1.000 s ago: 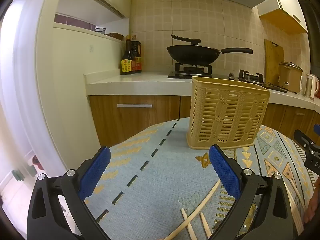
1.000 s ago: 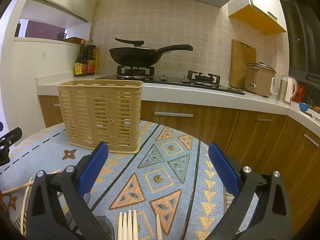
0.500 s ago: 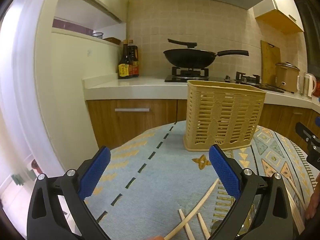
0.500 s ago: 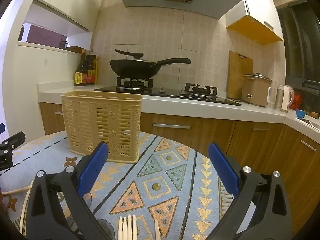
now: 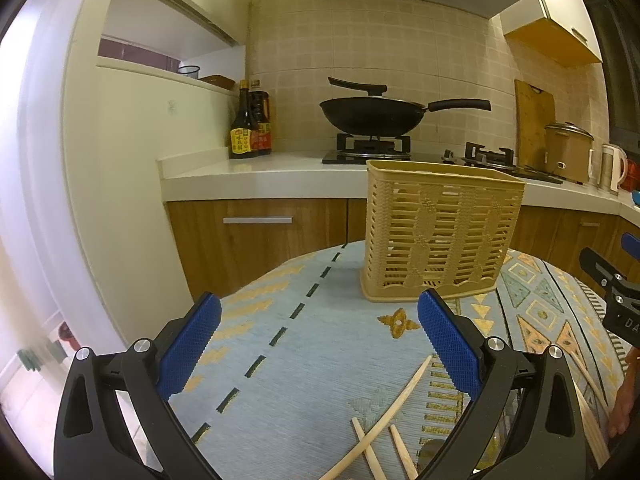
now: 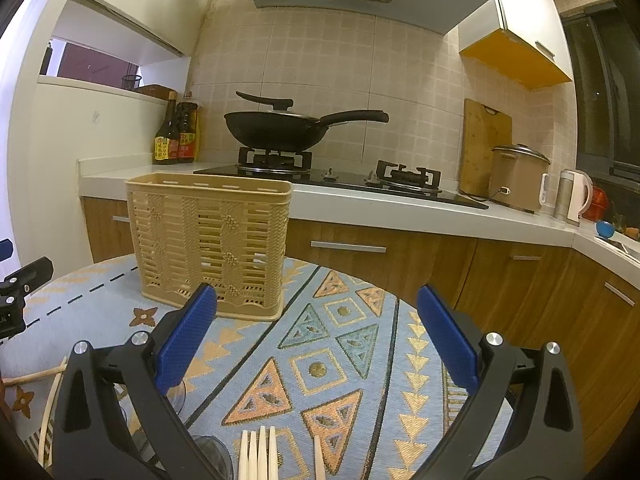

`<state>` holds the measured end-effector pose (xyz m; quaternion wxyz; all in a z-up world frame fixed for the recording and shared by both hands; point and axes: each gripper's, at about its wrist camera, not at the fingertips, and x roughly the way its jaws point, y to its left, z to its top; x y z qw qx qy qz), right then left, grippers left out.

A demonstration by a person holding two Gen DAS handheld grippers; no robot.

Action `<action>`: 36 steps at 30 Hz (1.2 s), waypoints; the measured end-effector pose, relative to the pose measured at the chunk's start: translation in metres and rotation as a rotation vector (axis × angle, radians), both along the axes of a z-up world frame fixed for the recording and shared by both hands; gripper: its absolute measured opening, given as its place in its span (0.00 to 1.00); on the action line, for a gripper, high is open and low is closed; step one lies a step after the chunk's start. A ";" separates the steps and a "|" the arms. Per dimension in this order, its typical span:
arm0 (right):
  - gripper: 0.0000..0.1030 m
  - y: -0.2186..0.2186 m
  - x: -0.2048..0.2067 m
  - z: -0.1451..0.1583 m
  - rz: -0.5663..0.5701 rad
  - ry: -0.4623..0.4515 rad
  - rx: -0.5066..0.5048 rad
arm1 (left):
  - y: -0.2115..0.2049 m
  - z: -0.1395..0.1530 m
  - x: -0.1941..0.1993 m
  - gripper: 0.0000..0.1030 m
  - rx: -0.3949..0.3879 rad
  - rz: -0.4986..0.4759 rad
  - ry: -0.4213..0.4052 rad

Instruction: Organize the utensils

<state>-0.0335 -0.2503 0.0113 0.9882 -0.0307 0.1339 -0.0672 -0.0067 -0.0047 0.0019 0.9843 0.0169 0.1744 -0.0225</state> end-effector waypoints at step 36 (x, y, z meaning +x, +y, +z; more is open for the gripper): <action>0.92 0.001 0.004 -0.003 0.010 0.020 0.003 | -0.002 -0.003 0.005 0.93 0.006 0.005 0.003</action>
